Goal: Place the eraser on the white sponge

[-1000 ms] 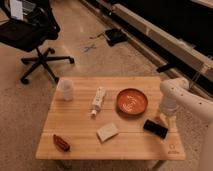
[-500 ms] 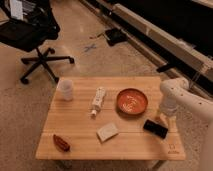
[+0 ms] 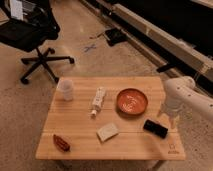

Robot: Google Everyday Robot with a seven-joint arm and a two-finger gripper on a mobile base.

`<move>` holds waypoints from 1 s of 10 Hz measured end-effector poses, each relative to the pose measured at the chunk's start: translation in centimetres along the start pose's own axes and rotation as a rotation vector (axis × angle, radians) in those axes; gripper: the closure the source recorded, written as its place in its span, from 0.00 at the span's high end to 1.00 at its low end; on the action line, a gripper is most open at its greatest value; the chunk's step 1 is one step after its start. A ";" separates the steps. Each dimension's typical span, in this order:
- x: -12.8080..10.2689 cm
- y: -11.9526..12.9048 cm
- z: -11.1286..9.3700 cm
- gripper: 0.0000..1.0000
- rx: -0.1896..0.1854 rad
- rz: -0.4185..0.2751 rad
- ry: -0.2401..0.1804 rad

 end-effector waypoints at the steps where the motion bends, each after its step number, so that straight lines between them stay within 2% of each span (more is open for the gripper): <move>1: -0.5 0.1 0.0 0.62 0.003 -0.068 -0.019; 2: -0.9 0.3 0.1 0.62 0.005 -0.128 -0.042; 3: -1.5 0.5 0.2 0.62 0.008 -0.219 -0.069; 5: -2.7 0.7 0.4 0.62 0.006 -0.394 -0.083; 7: -4.4 1.2 0.2 0.62 0.014 -0.546 -0.052; 8: -5.0 1.3 0.2 0.62 0.020 -0.594 -0.033; 10: -7.3 1.5 0.4 0.62 0.040 -0.753 0.022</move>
